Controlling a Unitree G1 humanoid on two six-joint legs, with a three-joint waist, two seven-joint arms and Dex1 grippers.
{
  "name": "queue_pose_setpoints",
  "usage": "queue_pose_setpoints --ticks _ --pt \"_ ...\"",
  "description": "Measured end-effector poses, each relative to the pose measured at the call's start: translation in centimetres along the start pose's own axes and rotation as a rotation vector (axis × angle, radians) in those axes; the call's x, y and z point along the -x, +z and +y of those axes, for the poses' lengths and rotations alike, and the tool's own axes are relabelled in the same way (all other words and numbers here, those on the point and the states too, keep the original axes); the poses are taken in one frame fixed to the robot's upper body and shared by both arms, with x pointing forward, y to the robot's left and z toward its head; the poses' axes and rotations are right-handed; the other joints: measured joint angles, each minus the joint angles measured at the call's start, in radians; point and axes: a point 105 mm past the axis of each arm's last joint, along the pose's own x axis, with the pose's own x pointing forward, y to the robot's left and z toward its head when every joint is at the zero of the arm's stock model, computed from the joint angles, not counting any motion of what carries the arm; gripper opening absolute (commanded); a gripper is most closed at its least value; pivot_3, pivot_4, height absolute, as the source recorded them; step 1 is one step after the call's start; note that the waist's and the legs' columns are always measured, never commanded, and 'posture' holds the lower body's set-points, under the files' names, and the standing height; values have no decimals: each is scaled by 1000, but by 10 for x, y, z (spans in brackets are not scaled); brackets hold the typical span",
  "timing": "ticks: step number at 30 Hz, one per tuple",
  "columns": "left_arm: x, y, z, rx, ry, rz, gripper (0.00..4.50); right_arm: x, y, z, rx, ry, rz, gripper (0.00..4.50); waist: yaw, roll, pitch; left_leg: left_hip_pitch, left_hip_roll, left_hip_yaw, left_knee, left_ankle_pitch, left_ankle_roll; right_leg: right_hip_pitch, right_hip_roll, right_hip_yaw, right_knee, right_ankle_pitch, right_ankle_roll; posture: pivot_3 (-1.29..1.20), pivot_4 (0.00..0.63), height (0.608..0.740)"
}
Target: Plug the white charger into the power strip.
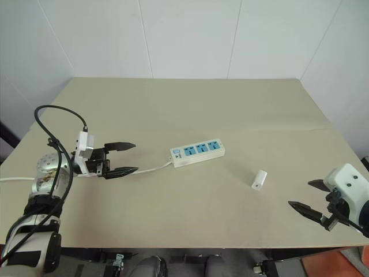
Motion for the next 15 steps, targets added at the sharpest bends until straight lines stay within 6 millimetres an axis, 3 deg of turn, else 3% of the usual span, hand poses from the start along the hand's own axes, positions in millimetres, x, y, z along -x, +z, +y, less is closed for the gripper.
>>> queue_pose_setpoints --ticks 15 --pt "0 0 1 -1 10 1 4469 -2 0 2 21 17 -6 4500 0 0 0 0 0 0 0 0 0 0 0 0 0 0 0 0 150 740"
